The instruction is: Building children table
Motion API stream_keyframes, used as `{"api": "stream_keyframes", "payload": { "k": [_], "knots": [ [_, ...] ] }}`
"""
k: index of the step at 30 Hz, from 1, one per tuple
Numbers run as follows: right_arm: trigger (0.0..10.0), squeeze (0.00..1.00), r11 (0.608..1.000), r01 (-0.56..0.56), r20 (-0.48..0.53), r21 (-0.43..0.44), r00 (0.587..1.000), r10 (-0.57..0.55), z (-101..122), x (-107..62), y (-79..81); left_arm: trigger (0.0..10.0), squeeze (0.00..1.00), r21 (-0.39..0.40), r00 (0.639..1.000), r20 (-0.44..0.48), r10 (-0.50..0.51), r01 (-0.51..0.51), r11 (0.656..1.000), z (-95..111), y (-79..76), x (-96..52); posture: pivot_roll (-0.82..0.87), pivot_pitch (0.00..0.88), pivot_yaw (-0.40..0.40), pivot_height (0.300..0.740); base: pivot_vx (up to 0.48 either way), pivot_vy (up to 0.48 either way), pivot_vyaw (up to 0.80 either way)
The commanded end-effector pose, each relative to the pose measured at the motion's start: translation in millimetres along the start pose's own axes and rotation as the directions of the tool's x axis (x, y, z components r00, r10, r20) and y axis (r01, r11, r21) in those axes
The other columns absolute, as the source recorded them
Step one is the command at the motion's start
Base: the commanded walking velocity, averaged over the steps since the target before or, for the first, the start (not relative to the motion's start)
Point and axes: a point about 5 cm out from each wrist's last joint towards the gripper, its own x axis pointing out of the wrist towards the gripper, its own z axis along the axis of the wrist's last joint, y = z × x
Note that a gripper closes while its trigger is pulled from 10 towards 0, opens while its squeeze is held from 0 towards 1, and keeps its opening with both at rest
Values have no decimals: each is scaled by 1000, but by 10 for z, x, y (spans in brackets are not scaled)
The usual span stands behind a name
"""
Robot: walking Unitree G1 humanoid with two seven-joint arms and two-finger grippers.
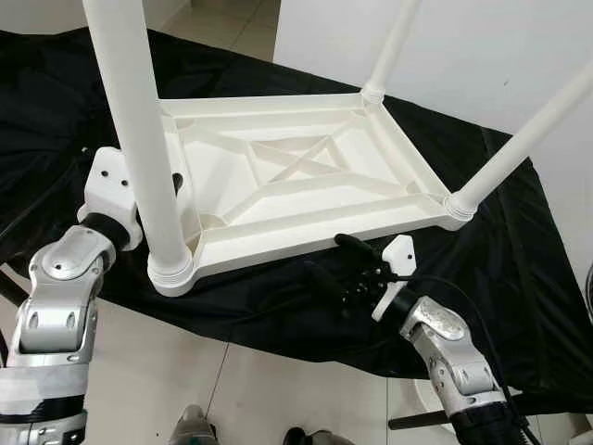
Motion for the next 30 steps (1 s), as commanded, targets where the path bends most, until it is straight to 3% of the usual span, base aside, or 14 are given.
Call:
{"api": "stream_keyframes", "payload": {
  "k": [1,9,13,16,20,22,30],
  "knots": [
    [10000,0,997,-74,-16,6,997,74,-1,11,69,10000,0,-4,998,9,-62,62,998,27,-188,94,266,146,-124,740,0,0,0],
    [10000,0,960,-281,-36,-1,959,281,37,98,252,10000,0,-44,991,54,-123,125,991,139,-448,209,267,148,-117,740,0,0,0],
    [10000,0,949,-317,-35,-2,948,317,50,122,290,10000,0,-51,990,61,-127,131,990,157,-486,224,265,149,-115,740,0,0,0],
    [10000,0,916,-400,-20,21,916,400,50,264,440,10000,0,-80,985,86,-151,157,984,234,-656,253,274,152,-114,740,0,0,0],
    [10000,0,908,-417,-10,30,909,417,47,309,484,10000,0,-85,983,92,-157,164,983,251,-703,257,275,152,-113,740,0,0,0],
    [10000,0,900,-433,11,42,901,433,24,446,573,10000,0,-100,982,98,-162,171,980,278,-782,271,275,150,-113,740,0,0,0],
    [10000,0,898,-438,45,50,899,436,26,689,686,10000,0,-104,981,108,-162,173,979,313,-829,299,280,146,-120,740,0,0,0]
  ]
}}
